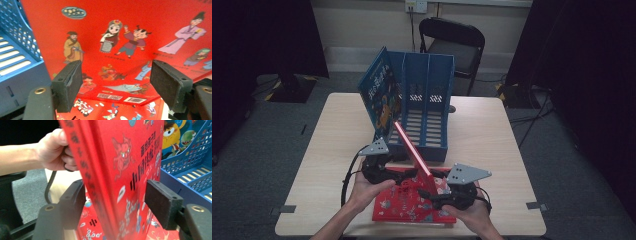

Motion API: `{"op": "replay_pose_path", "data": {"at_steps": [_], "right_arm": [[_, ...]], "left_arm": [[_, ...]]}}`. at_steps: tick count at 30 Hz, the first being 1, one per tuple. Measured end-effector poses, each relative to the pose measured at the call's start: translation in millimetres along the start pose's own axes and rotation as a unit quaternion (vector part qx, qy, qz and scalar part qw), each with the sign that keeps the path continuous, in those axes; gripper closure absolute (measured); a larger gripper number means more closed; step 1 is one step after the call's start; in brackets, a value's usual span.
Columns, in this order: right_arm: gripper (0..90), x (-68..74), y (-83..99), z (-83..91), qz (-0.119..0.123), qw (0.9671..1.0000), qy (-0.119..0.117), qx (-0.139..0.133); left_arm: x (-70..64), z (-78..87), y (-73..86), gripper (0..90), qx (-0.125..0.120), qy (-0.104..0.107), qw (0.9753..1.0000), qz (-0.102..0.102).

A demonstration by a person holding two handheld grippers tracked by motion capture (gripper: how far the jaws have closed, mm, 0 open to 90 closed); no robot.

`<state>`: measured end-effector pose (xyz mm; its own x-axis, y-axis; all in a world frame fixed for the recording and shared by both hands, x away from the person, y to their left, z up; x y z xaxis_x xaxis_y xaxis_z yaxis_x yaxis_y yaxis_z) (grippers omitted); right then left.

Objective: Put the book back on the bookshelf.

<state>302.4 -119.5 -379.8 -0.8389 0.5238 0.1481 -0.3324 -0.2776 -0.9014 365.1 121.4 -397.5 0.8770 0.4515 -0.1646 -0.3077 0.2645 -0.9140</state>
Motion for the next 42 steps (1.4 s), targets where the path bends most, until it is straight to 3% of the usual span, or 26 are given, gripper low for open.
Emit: {"op": "replay_pose_path", "data": {"at_steps": [3, 5, 8, 9, 12, 16, 17, 24, 26, 33, 37, 42], "right_arm": [[32.5, 1.6, -1.5, -6.2, 0.002, 0.9998, 0.018, 0.000], [33.4, 2.0, -1.3, -7.4, 0.001, 0.9999, 0.017, 0.001], [39.7, 3.4, -1.0, -10.3, 0.004, 0.9994, 0.033, 0.000], [49.2, 2.5, -1.1, -10.8, 0.003, 0.9990, 0.046, 0.001], [50.1, 0.1, -0.7, -11.1, -0.007, 0.9989, 0.046, 0.003], [55.2, 0.6, 1.6, -8.6, -0.003, 0.9984, 0.056, 0.004], [59.9, -0.1, 2.8, -5.7, -0.003, 0.9979, 0.064, 0.002], [71.3, -11.0, 5.0, 4.0, -0.021, 0.9957, 0.089, -0.010], [73.0, -12.9, 5.1, 6.2, -0.015, 0.9952, 0.096, -0.009], [75.7, -17.0, 5.9, 9.7, -0.013, 0.9962, 0.085, -0.015], [79.6, -21.2, 6.5, 11.5, -0.022, 0.9980, 0.053, -0.025], [80.0, -22.4, 6.4, 10.6, -0.022, 0.9989, 0.032, -0.026]], "left_arm": [[0.3, -0.5, 0.1, 27.6, -0.002, -0.002, 1.0000, 0.002], [0.5, -0.4, -0.2, 28.5, -0.007, -0.005, 1.0000, 0.003], [1.3, -0.1, -0.2, 29.0, -0.007, -0.006, 1.0000, 0.003], [1.5, 0.3, -0.1, 28.9, -0.006, -0.007, 1.0000, 0.003], [2.5, 1.4, -0.2, 29.8, -0.008, -0.011, 0.9999, 0.003], [4.9, 5.9, -1.1, 29.7, -0.020, -0.016, 0.9996, 0.014], [6.1, 7.6, -1.5, 28.1, -0.020, -0.016, 0.9996, 0.014], [13.1, 17.2, -1.9, 25.3, -0.031, -0.034, 0.9987, 0.023], [15.2, 18.0, -1.4, 24.6, -0.031, -0.042, 0.9984, 0.022], [20.6, 21.6, -0.3, 22.1, -0.030, -0.051, 0.9980, 0.023], [19.8, 21.1, -0.5, 21.4, -0.028, -0.046, 0.9984, 0.015], [19.2, 24.6, -0.8, 20.6, -0.033, -0.049, 0.9982, 0.008]]}}
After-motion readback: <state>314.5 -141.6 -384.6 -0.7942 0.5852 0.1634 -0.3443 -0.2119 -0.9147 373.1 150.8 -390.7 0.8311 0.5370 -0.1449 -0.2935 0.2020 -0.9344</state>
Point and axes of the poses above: each handheld gripper's, and its own axes: z roughly backward along the jaws, y roughly out of its underside, x roughly to its left, the point moved 1 cm from there along -z, roughly forward along the jaws, and after that the axes turned 7 degrees about -z, right-handed, at the moved point
